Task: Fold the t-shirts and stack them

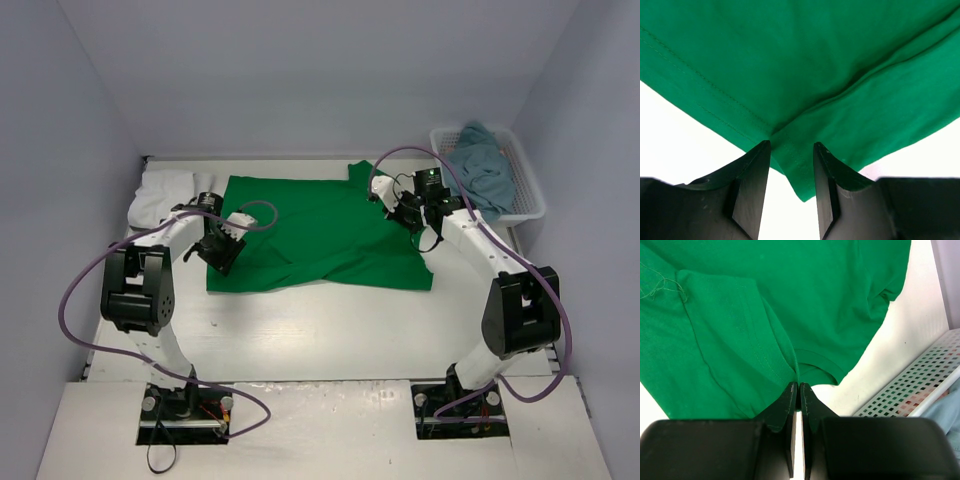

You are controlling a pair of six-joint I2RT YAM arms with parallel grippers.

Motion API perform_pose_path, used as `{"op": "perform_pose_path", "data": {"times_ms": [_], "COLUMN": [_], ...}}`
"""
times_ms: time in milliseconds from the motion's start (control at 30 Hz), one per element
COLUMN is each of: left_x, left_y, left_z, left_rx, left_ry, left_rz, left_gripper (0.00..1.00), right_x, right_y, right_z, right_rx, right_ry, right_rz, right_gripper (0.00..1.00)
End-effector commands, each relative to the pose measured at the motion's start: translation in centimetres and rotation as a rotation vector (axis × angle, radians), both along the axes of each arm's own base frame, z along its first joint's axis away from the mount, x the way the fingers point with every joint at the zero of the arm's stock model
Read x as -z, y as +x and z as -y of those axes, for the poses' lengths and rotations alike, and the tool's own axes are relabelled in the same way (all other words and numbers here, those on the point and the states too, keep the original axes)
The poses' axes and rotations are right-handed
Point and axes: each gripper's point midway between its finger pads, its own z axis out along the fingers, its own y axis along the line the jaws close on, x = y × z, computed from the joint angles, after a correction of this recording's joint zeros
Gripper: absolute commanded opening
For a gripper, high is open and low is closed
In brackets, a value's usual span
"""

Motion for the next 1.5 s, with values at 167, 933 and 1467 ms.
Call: {"op": "perform_pose_path", "data": {"times_ms": [167, 933, 1467], "left_x": [-0.4, -0.6, -7.8], "left_y": [0.5, 0.1, 3.3], "left_z": [-0.1, 0.0, 0.2], "left_rx": [0.016, 0.017, -0.076], "left_ry": [-0.012, -0.03, -0.09], "left_rz": [0.024, 0.015, 0.27], "left_gripper": [0.35, 0.0, 0.0], "right_x": [-1.9, -1.6, -2.5], "right_y": [0.7, 0.7, 1.2], "right_z": [-0.6, -0.7, -0.9], "right_rx": [-0.009, -0.008, 0.009], "right_ry": [0.031, 0.036, 0.059], "right_rz": [0.062, 0.053, 0.079], "right_gripper": [0.0, 0.0, 0.0]}}
